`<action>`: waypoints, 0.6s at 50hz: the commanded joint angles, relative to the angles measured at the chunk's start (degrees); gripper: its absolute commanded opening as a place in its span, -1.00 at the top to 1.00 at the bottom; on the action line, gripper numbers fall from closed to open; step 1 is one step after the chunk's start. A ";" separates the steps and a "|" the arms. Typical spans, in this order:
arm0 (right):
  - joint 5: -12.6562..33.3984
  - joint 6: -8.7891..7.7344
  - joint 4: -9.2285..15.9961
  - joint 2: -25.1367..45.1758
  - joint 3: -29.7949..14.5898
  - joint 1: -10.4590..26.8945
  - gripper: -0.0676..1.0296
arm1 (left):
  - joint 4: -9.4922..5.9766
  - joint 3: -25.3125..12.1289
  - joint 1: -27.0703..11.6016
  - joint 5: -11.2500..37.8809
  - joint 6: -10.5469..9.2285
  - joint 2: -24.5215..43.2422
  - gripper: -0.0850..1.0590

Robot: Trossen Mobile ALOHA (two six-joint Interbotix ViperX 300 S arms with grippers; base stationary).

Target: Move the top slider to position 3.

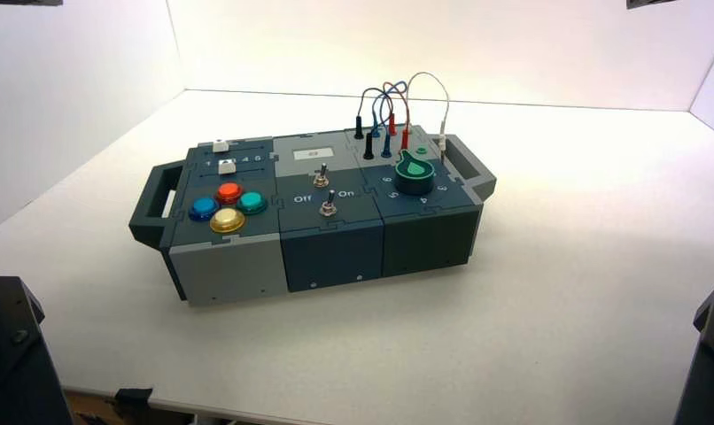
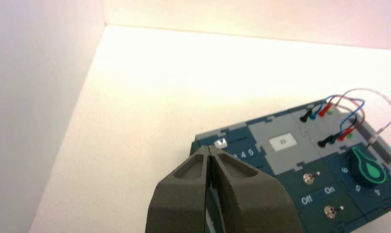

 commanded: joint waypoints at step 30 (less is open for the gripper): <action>-0.35 0.00 0.18 0.53 -1.85 0.35 0.92 | -0.70 -13.27 -4.57 -0.35 -1.58 29.79 0.91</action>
